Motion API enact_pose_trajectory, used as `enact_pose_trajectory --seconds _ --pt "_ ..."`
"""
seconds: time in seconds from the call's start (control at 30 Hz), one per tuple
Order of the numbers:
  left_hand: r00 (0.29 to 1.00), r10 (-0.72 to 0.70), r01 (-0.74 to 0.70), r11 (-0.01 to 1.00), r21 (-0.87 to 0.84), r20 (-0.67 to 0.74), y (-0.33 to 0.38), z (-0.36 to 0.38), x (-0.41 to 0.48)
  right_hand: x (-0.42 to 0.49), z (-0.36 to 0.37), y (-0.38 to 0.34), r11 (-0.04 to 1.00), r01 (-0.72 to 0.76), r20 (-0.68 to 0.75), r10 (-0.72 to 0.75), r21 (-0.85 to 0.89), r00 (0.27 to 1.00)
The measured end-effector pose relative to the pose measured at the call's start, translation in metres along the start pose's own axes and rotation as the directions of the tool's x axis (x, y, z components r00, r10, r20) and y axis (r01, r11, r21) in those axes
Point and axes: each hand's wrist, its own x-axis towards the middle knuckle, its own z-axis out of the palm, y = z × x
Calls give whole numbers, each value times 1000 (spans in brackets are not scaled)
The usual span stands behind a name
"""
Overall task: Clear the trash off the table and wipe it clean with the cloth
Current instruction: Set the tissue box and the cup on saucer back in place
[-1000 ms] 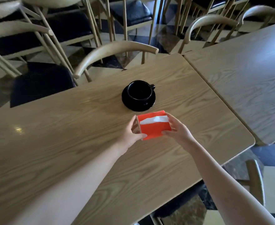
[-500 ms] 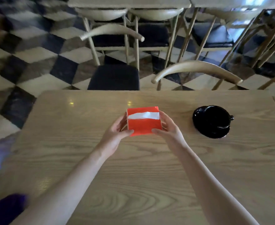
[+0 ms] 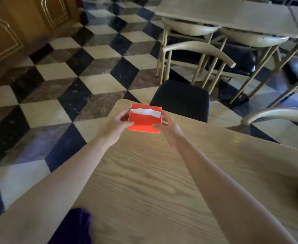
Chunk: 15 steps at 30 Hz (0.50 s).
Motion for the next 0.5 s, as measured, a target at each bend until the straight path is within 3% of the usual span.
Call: enact_pose_trajectory --seconds 0.13,0.4,0.5 --pt "998 -67 66 996 62 11 3 -39 41 50 32 -4 997 -75 13 75 -35 997" --pt "983 -180 174 975 139 26 -19 -64 75 105 71 26 956 -187 -110 165 -225 980" --pt "986 -169 162 947 277 2 -17 -64 76 107 67 25 922 -203 -122 171 -330 978"
